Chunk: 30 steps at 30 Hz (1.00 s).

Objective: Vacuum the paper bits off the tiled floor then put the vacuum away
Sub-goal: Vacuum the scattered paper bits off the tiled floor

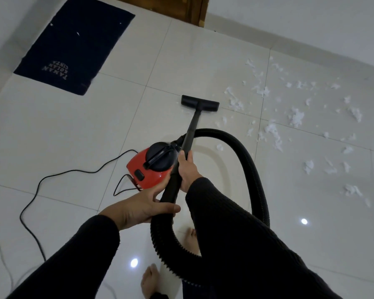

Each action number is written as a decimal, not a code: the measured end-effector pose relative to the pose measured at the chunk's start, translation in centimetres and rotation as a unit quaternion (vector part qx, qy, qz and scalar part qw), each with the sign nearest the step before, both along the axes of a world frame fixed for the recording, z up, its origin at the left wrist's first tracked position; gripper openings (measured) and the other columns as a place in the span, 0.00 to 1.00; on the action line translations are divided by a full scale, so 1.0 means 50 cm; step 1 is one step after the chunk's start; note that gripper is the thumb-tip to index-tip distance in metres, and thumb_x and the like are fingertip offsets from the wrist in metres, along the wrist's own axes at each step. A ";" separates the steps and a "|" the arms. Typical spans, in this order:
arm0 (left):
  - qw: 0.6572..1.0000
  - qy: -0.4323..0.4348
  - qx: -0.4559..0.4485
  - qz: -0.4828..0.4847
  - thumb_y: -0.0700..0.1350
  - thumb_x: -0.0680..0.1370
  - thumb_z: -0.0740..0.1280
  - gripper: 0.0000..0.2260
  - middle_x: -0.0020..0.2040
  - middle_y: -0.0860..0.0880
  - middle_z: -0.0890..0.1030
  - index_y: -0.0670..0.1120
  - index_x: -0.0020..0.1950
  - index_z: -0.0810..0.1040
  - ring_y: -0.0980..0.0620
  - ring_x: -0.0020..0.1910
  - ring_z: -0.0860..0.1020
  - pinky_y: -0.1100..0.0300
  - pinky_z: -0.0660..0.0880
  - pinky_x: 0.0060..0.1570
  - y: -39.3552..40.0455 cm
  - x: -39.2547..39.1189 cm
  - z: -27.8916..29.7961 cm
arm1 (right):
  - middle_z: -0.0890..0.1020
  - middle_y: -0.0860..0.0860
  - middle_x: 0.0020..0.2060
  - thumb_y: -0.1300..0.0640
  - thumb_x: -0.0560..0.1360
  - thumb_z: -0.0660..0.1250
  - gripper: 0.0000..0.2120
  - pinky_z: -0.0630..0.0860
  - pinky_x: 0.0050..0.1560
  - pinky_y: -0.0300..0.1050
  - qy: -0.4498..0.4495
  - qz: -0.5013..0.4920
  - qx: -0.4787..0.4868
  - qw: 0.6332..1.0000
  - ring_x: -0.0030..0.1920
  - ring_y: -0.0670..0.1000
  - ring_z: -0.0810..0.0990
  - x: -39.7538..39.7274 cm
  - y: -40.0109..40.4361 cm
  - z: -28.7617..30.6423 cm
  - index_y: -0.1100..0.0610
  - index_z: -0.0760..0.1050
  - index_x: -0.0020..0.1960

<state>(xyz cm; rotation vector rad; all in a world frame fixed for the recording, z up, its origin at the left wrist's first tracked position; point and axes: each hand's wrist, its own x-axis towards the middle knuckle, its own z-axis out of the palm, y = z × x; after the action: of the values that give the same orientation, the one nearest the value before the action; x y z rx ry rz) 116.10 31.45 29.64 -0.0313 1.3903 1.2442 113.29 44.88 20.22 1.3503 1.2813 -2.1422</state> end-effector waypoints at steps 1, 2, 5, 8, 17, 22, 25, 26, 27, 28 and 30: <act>1.000 -0.001 0.001 -0.004 0.42 0.71 0.73 0.38 0.38 0.47 0.83 0.70 0.68 0.56 0.50 0.41 0.83 0.57 0.79 0.46 -0.010 0.009 0.003 | 0.71 0.61 0.69 0.47 0.82 0.56 0.24 0.77 0.59 0.62 -0.003 0.002 0.009 1.000 0.59 0.57 0.77 0.011 -0.014 -0.005 0.42 0.54 0.76; 1.000 -0.002 0.001 -0.009 0.43 0.71 0.73 0.38 0.38 0.48 0.83 0.70 0.68 0.56 0.51 0.41 0.83 0.57 0.79 0.46 -0.020 0.019 0.007 | 0.69 0.58 0.71 0.45 0.81 0.57 0.26 0.77 0.59 0.61 -0.004 0.003 0.014 1.000 0.61 0.57 0.76 0.022 -0.026 -0.006 0.40 0.52 0.77; 1.000 -0.004 -0.009 -0.024 0.41 0.73 0.72 0.38 0.37 0.48 0.83 0.71 0.67 0.53 0.49 0.41 0.83 0.56 0.79 0.47 -0.048 0.048 0.017 | 0.72 0.54 0.66 0.46 0.82 0.56 0.28 0.81 0.48 0.49 -0.019 -0.006 0.015 1.000 0.53 0.53 0.77 0.055 -0.051 0.013 0.41 0.47 0.78; 0.999 -0.006 -0.016 -0.034 0.41 0.73 0.71 0.38 0.37 0.47 0.84 0.71 0.67 0.51 0.48 0.42 0.83 0.55 0.79 0.49 -0.074 0.078 0.028 | 0.74 0.53 0.40 0.49 0.83 0.55 0.26 0.74 0.30 0.42 -0.015 -0.010 0.015 1.000 0.32 0.49 0.71 0.093 -0.066 0.012 0.41 0.49 0.78; 0.997 -0.002 -0.016 -0.069 0.45 0.72 0.74 0.43 0.37 0.50 0.84 0.69 0.73 0.49 0.48 0.44 0.84 0.56 0.79 0.48 -0.152 0.159 0.037 | 0.75 0.52 0.43 0.51 0.84 0.53 0.23 0.75 0.25 0.36 0.004 -0.014 0.011 1.000 0.33 0.48 0.73 0.191 -0.141 0.037 0.45 0.53 0.77; 0.997 -0.004 0.003 -0.080 0.60 0.53 0.81 0.47 0.38 0.49 0.84 0.75 0.62 0.56 0.51 0.42 0.83 0.55 0.79 0.49 -0.179 0.187 0.039 | 0.76 0.52 0.54 0.50 0.84 0.53 0.22 0.77 0.40 0.43 -0.008 -0.048 0.001 0.999 0.41 0.48 0.75 0.232 -0.168 0.044 0.45 0.54 0.77; 0.995 -0.012 0.007 -0.095 0.59 0.53 0.81 0.48 0.39 0.48 0.83 0.74 0.65 0.57 0.50 0.42 0.83 0.50 0.78 0.54 -0.190 0.196 0.036 | 0.75 0.52 0.56 0.49 0.83 0.54 0.22 0.77 0.41 0.44 -0.017 -0.065 -0.004 0.998 0.42 0.49 0.74 0.253 -0.179 0.046 0.46 0.56 0.76; 0.995 -0.015 0.007 -0.101 0.59 0.54 0.81 0.48 0.40 0.48 0.83 0.73 0.65 0.57 0.50 0.42 0.83 0.51 0.78 0.53 -0.193 0.198 0.037 | 0.73 0.53 0.59 0.48 0.83 0.54 0.23 0.77 0.41 0.44 -0.020 -0.069 -0.006 0.997 0.42 0.49 0.74 0.259 -0.183 0.045 0.46 0.55 0.77; 0.994 -0.018 0.006 -0.108 0.59 0.53 0.81 0.48 0.40 0.47 0.83 0.73 0.65 0.57 0.50 0.42 0.83 0.52 0.79 0.51 -0.195 0.199 0.038 | 0.72 0.53 0.60 0.47 0.83 0.54 0.24 0.77 0.40 0.45 -0.021 -0.074 -0.008 0.997 0.41 0.49 0.73 0.265 -0.186 0.045 0.45 0.54 0.77; 0.993 -0.019 0.003 -0.116 0.59 0.53 0.81 0.49 0.40 0.47 0.83 0.72 0.65 0.56 0.50 0.42 0.83 0.54 0.79 0.49 -0.197 0.200 0.040 | 0.71 0.53 0.60 0.47 0.83 0.54 0.24 0.77 0.39 0.45 -0.022 -0.077 -0.011 0.997 0.40 0.49 0.73 0.271 -0.189 0.046 0.44 0.54 0.77; 0.992 -0.020 -0.003 -0.128 0.59 0.52 0.81 0.51 0.40 0.47 0.83 0.71 0.67 0.54 0.50 0.42 0.84 0.56 0.79 0.46 -0.200 0.203 0.043 | 0.72 0.54 0.55 0.47 0.83 0.54 0.23 0.76 0.37 0.45 -0.026 -0.085 -0.017 0.996 0.38 0.49 0.72 0.283 -0.193 0.047 0.43 0.55 0.76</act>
<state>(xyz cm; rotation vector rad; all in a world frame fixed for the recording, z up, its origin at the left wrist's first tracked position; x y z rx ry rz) 126.24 21.47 31.78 0.1135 1.3183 1.0202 127.46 35.24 22.58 1.5407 1.1432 -2.2125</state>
